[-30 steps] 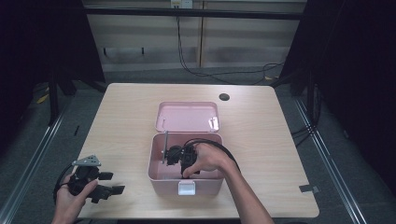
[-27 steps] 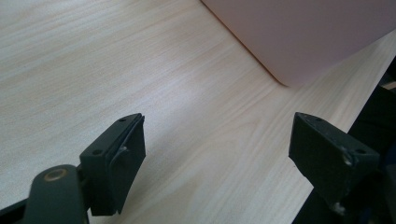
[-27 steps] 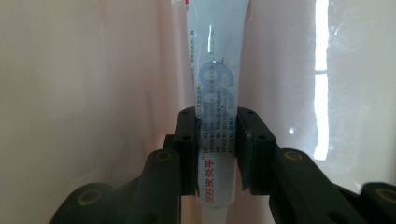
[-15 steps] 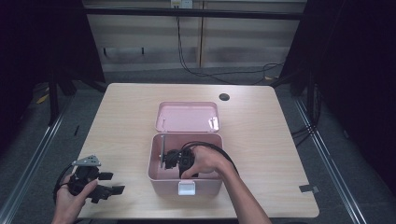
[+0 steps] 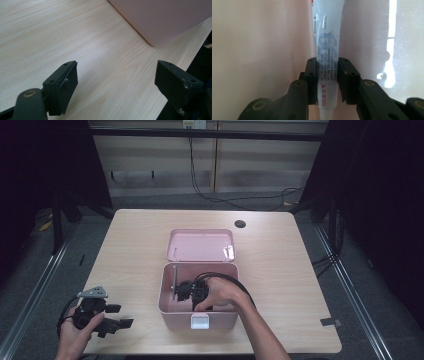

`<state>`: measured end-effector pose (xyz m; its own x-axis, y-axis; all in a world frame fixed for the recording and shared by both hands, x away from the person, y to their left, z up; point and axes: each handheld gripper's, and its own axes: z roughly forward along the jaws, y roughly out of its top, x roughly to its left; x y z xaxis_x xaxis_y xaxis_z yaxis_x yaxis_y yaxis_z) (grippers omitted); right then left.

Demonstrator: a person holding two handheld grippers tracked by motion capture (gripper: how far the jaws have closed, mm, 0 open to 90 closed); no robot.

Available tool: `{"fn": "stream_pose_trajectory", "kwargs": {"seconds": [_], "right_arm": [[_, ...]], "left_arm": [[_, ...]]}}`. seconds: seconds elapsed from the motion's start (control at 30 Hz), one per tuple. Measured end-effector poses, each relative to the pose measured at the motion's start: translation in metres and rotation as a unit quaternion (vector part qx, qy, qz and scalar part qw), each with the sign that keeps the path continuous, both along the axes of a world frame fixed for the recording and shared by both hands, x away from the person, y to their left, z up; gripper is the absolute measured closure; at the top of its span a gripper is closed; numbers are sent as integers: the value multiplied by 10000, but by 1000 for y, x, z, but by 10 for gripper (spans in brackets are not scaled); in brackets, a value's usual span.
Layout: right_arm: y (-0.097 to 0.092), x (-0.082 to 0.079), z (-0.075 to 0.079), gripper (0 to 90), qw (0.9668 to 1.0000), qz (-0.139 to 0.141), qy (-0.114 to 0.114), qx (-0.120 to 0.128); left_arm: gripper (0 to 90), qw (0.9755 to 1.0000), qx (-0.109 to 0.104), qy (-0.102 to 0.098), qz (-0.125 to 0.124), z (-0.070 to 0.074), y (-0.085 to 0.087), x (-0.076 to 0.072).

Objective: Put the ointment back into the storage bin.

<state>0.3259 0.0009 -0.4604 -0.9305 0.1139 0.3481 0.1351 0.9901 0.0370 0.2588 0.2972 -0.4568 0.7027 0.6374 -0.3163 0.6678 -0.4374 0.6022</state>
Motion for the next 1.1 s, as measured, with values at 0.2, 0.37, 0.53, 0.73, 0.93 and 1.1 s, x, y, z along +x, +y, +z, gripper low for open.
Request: {"fn": "stream_pose_trajectory", "kwargs": {"seconds": [0.2, 0.37, 0.53, 0.73, 0.93, 1.1], "right_arm": [[-1, 1, 2, 689, 9999, -86, 23, 59], [-2, 0, 7, 679, 10000, -77, -57, 17], [-5, 0, 14, 648, 9997, -174, -169, 29], [-10, -1, 23, 621, 9984, -269, -452, 188], [-16, 1, 31, 610, 9964, -504, -624, 261], [-22, 0, 39, 611, 9953, -601, -675, 341]], "left_arm": [[185, 10000, -16, -10, 23, 0, 0, 0], [185, 10000, -3, -8, 11, 0, 0, 0], [185, 10000, 7, -10, 11, 0, 0, 0], [185, 10000, 11, -9, 4, 0, 0, 0], [186, 10000, 36, 1, -10, -1, -1, 0], [186, 10000, 24, 6, 3, 0, 0, 0]]}}
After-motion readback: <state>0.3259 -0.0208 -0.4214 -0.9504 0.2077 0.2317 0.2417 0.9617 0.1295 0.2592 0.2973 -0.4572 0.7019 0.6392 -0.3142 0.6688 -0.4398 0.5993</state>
